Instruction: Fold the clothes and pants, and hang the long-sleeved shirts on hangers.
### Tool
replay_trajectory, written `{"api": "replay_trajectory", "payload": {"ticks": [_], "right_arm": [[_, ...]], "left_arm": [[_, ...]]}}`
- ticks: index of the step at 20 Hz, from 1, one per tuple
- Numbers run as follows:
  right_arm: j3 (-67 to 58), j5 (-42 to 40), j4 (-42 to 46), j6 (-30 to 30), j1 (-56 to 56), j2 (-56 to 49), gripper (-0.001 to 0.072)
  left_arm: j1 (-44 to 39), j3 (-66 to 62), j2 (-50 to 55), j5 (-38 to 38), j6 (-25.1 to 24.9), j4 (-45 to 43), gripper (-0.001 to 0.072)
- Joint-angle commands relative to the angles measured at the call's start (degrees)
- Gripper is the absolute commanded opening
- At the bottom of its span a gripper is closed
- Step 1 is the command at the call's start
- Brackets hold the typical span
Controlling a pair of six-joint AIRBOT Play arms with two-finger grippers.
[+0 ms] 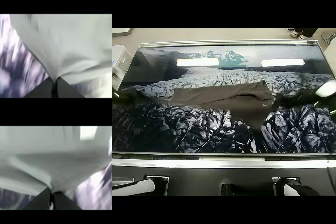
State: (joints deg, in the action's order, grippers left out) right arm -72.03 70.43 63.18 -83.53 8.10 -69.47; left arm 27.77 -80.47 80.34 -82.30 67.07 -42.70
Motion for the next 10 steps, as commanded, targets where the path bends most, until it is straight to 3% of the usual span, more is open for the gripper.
{"api": "replay_trajectory", "payload": {"ticks": [1, 4, 8, 10], "right_arm": [[-25.9, -8.8, 15.9, 0.2, -0.1, 5.2, 0.0041], [-43.2, -14.4, 20.2, 0.2, -0.1, 9.5, 0.0042], [-46.3, -8.2, 19.9, -0.2, -0.1, 19.0, 0.0042], [-46.3, -10.1, 20.0, -0.2, -0.1, 23.7, 0.0042]], "left_arm": [[0.0, -16.5, -10.9, 16.8, -0.2, 10.8, 0.002], [-0.1, -27.3, -21.3, 29.3, -0.2, 10.1, 0.0021], [-0.1, -28.4, -34.9, 30.4, -0.2, 8.3, 0.0021], [-0.1, -28.4, -39.9, 30.9, 2.1, 3.7, 0.002]]}}
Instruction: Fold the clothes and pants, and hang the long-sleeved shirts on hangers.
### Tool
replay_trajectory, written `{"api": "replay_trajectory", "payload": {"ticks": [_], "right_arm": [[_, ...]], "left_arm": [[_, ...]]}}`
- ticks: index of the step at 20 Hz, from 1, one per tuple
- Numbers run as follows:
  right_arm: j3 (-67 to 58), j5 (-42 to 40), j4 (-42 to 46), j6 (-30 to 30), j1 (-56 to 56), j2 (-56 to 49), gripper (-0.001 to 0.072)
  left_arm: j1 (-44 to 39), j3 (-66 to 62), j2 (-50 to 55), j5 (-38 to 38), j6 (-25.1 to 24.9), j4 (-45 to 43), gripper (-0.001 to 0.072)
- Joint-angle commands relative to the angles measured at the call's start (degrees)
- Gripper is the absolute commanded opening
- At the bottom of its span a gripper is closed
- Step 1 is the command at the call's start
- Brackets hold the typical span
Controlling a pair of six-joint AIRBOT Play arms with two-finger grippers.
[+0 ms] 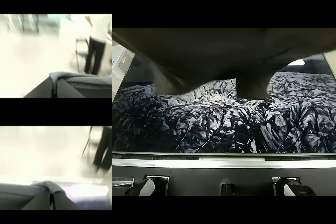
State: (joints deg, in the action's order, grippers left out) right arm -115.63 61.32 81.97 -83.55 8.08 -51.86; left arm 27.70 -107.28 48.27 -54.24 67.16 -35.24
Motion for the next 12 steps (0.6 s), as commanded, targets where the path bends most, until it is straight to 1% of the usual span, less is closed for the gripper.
{"api": "replay_trajectory", "payload": {"ticks": [1, 3, 4, 6, 8, 9, 10, 11, 12], "right_arm": [[-2.7, -2.6, 1.4, -0.2, -0.1, 7.9, 0.0042], [-2.7, -4.4, 1.5, -0.5, -0.1, 10.6, 0.0042], [-2.7, -4.4, 1.8, -1.4, -0.1, 11.4, 0.0042], [-2.7, -4.3, 2.2, -1.8, -0.1, 12.2, 0.0042], [-2.7, -3.2, 2.5, -2.3, -0.1, 11.9, 0.0042], [-2.7, -1.0, 2.8, -3.3, -0.1, 11.2, 0.0042], [-2.7, 3.5, 3.1, -4.8, -0.1, 10.1, 0.0042], [-2.7, 10.3, 3.2, -6.7, -0.1, 8.2, 0.0042], [-2.2, 19.9, 3.2, -7.8, -0.1, 5.3, 0.0042]], "left_arm": [[0.0, -1.6, -9.8, 2.7, 5.2, -7.3, 0.002], [0.0, -1.6, -12.5, 2.0, 10.2, -12.7, 0.002], [0.0, -1.6, -13.3, 1.5, 11.5, -14.3, 0.002], [0.0, -1.6, -13.8, 0.2, 11.5, -15.6, 0.002], [0.0, -1.6, -13.2, -3.7, 11.6, -15.6, 0.0019], [0.0, -1.6, -12.4, -6.7, 12.2, -15.6, 0.0019], [0.0, -1.4, -11.3, -10.2, 12.9, -15.6, 0.0019], [0.0, -0.6, -9.6, -15.0, 13.0, -15.6, 0.0019], [0.0, 1.1, -7.8, -20.3, 13.3, -15.6, 0.0019]]}}
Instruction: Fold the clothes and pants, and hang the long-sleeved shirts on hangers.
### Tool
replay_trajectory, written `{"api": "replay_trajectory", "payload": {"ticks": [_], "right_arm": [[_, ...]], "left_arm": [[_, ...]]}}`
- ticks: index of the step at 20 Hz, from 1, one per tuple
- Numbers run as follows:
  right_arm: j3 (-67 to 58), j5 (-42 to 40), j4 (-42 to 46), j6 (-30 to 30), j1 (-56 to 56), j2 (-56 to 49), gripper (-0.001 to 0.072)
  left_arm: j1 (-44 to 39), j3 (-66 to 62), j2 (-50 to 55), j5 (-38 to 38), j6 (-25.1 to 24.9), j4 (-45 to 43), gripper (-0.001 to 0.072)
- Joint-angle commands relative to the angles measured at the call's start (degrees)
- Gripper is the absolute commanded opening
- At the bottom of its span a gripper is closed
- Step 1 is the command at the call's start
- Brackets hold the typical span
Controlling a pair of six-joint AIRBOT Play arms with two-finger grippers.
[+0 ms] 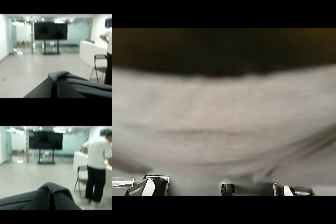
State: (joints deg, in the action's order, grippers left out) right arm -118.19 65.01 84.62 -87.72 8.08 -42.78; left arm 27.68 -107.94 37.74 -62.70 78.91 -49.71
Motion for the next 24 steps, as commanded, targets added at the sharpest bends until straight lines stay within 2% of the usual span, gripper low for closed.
{"api": "replay_trajectory", "payload": {"ticks": [1, 2, 4, 6, 8, 10, 12, 15, 19, 22, 24], "right_arm": [[2.3, 25.5, 0.5, -3.6, -0.1, -7.0, 0.0042], [6.4, 32.7, 0.5, -4.4, -0.1, -10.8, 0.0041], [18.2, 36.3, -2.7, -5.0, -0.1, -17.3, 0.0041], [32.0, 29.3, -6.6, -5.0, -0.1, -23.6, 0.004], [38.2, 21.1, -8.0, -5.1, -0.1, -31.2, 0.004], [37.2, 12.6, -9.8, -6.1, -0.1, -39.6, 0.004], [35.2, 1.7, -15.6, -6.1, -0.1, -46.2, 0.004], [34.2, -12.9, -21.9, -5.0, -0.1, -51.8, 0.004], [34.2, -27.8, -23.5, -5.0, -0.1, -55.4, 0.004], [34.2, -35.1, -25.4, -5.0, -0.1, -56.6, 0.004], [34.2, -33.6, -25.5, -5.0, -0.1, -58.3, 0.0041]], "left_arm": [[-0.1, 5.3, 4.6, -17.0, 3.5, -1.1, 0.0018], [-0.6, 10.3, 6.3, -20.1, 4.2, -1.1, 0.0018], [-3.8, 24.2, 9.3, -19.6, 2.6, -3.0, 0.0018], [-8.2, 37.1, 13.8, -13.7, 2.0, -6.5, 0.0018], [-11.5, 43.2, 21.7, -7.6, 1.0, -8.0, 0.0019], [-13.3, 42.5, 32.0, -1.2, 1.0, -7.6, 0.002], [-14.2, 38.2, 41.8, 4.3, 1.0, -7.3, 0.002], [-15.1, 29.0, 53.1, 3.4, 1.0, -7.3, 0.002], [-16.6, 19.7, 60.6, 6.7, 1.0, -7.3, 0.002], [-17.4, 16.1, 64.2, 8.4, 1.1, -7.3, 0.002], [-18.5, 16.1, 66.1, 8.3, 1.2, -7.3, 0.0021]]}}
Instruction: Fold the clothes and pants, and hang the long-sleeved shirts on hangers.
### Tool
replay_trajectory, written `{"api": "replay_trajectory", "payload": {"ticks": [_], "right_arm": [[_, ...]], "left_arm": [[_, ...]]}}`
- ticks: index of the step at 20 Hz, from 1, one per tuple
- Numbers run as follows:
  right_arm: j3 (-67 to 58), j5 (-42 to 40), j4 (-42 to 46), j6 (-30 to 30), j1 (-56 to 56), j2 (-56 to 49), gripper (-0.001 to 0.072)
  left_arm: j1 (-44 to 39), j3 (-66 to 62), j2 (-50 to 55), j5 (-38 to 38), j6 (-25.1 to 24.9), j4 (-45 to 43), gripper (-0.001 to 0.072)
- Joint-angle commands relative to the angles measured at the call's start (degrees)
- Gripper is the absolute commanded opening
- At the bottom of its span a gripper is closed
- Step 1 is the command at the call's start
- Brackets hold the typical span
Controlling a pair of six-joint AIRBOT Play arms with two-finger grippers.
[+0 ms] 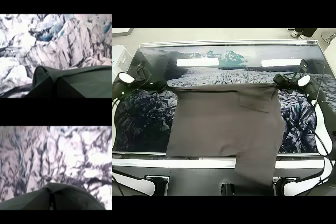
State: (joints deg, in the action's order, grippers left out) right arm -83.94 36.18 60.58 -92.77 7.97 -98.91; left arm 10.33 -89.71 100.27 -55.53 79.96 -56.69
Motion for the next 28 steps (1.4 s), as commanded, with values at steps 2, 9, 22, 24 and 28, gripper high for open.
{"api": "replay_trajectory", "payload": {"ticks": [2, 9, 22, 24, 28], "right_arm": [[0.0, -2.6, -1.4, 0.0, 0.0, -4.0, 0.0041], [-10.3, 21.5, 5.7, 0.9, 1.7, -0.9, 0.0042], [-3.5, 52.4, 14.4, -1.7, 2.8, -1.0, 0.0042], [-3.5, 52.1, 14.5, -1.7, 2.8, -1.6, 0.0042], [-3.5, 52.2, 13.3, -2.4, 2.8, -2.3, 0.0043]], "left_arm": [[-1.6, -2.2, 5.0, 1.2, 0.7, -0.3, 0.0021], [0.8, -9.7, 5.0, -17.0, 2.3, -1.9, 0.0021], [0.6, -0.3, 5.3, -39.9, 2.4, -11.8, 0.0022], [0.6, -0.3, 5.8, -39.8, 2.4, -11.7, 0.0022], [0.0, 0.2, 7.0, -39.7, 2.5, -11.7, 0.0022]]}}
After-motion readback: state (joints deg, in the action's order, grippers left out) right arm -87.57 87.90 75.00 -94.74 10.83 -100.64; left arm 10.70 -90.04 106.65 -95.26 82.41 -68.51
